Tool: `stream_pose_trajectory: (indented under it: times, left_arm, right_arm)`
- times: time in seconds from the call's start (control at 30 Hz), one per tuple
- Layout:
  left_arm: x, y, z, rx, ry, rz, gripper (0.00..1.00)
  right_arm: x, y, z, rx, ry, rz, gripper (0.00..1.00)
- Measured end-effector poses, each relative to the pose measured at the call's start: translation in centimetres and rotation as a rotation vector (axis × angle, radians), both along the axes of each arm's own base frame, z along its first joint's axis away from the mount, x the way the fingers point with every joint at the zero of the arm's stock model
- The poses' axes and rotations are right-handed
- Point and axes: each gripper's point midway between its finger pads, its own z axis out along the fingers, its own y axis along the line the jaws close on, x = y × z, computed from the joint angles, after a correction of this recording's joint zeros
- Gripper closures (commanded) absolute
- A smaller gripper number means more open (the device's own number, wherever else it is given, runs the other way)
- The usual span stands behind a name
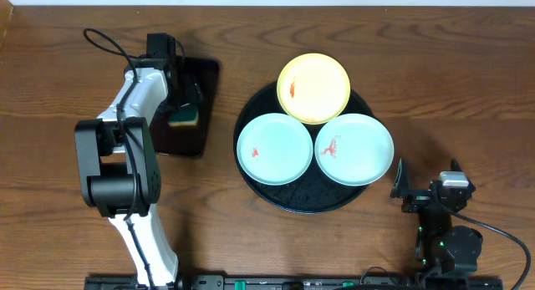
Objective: Clean dirty plates on tray and stack at the side
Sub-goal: 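Lift the sponge with the left gripper above the black tray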
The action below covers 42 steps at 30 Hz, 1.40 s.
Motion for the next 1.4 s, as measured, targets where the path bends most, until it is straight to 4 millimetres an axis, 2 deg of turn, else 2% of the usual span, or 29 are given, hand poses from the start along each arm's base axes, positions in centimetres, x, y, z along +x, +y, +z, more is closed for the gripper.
stream_pose_trajectory:
  times: [0.13, 0.57, 0.83, 0.9, 0.97, 1.1, 1.2, 1.3, 1.4]
  left_arm:
    - [0.3, 0.0, 0.1, 0.002, -0.012, -0.002, 0.26]
    - [0.3, 0.0, 0.1, 0.003, -0.013, -0.007, 0.28]
    - [0.1, 0.1, -1.3, 0.011, 0.014, -0.013, 0.30]
    - [0.4, 0.1, -1.2, 0.012, 0.003, -0.013, 0.35]
    - [0.5, 0.1, -1.2, 0.012, -0.003, -0.014, 0.46]
    - [0.8, 0.1, -1.1, 0.014, -0.015, -0.016, 0.55]
    - [0.9, 0.1, -1.0, 0.012, -0.021, -0.013, 0.66]
    - [0.8, 0.1, -0.6, 0.014, -0.028, -0.015, 0.68]
    - [1.0, 0.1, 0.9, 0.015, -0.060, -0.015, 0.69]
  right_arm:
    - [0.0, 0.0, 0.0, 0.000, 0.000, 0.000, 0.01]
    - [0.0, 0.0, 0.0, 0.000, 0.000, 0.000, 0.01]
    - [0.0, 0.0, 0.0, 0.000, 0.000, 0.000, 0.01]
    - [0.0, 0.0, 0.0, 0.000, 0.000, 0.000, 0.01]
    - [0.0, 0.0, 0.0, 0.000, 0.000, 0.000, 0.01]
    - [0.0, 0.0, 0.0, 0.000, 0.000, 0.000, 0.01]
    - [0.0, 0.0, 0.0, 0.000, 0.000, 0.000, 0.01]
    - [0.0, 0.0, 0.0, 0.000, 0.000, 0.000, 0.01]
    - [0.0, 0.0, 0.0, 0.000, 0.000, 0.000, 0.01]
